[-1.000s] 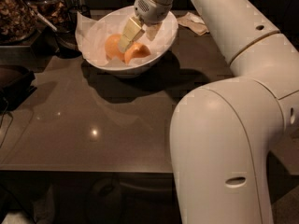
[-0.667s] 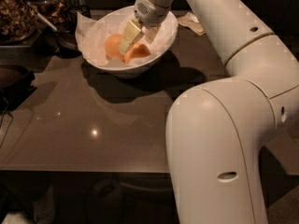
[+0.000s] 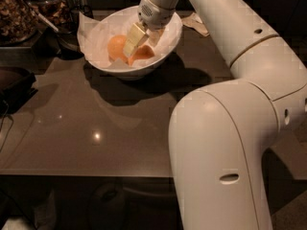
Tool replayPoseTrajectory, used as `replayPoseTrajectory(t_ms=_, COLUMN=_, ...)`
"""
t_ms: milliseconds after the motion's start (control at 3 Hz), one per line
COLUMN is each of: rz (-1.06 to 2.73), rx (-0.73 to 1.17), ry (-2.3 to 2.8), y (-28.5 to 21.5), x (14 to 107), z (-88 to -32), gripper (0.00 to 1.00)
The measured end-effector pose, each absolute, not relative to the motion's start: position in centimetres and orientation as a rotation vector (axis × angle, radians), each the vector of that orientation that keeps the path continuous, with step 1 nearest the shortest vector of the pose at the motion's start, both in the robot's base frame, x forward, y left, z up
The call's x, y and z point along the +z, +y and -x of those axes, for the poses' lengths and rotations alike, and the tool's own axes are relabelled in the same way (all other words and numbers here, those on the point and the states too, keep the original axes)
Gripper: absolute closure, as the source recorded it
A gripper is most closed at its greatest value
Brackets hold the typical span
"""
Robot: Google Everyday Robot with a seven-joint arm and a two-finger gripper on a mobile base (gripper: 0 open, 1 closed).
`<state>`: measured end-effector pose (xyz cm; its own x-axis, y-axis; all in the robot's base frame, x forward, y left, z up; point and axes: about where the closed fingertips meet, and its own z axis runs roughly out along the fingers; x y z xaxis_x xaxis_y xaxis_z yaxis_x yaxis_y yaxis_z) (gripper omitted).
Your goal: Pick orange from white bowl
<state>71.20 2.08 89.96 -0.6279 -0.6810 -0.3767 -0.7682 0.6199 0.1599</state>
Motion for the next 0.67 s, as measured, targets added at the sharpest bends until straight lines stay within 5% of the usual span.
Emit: replayPoseTrajectory(t_ms=667, rz=1.198, rx=0.471, ry=2.617, y=2.0, x=87.2, z=-70.7, gripper=0.31)
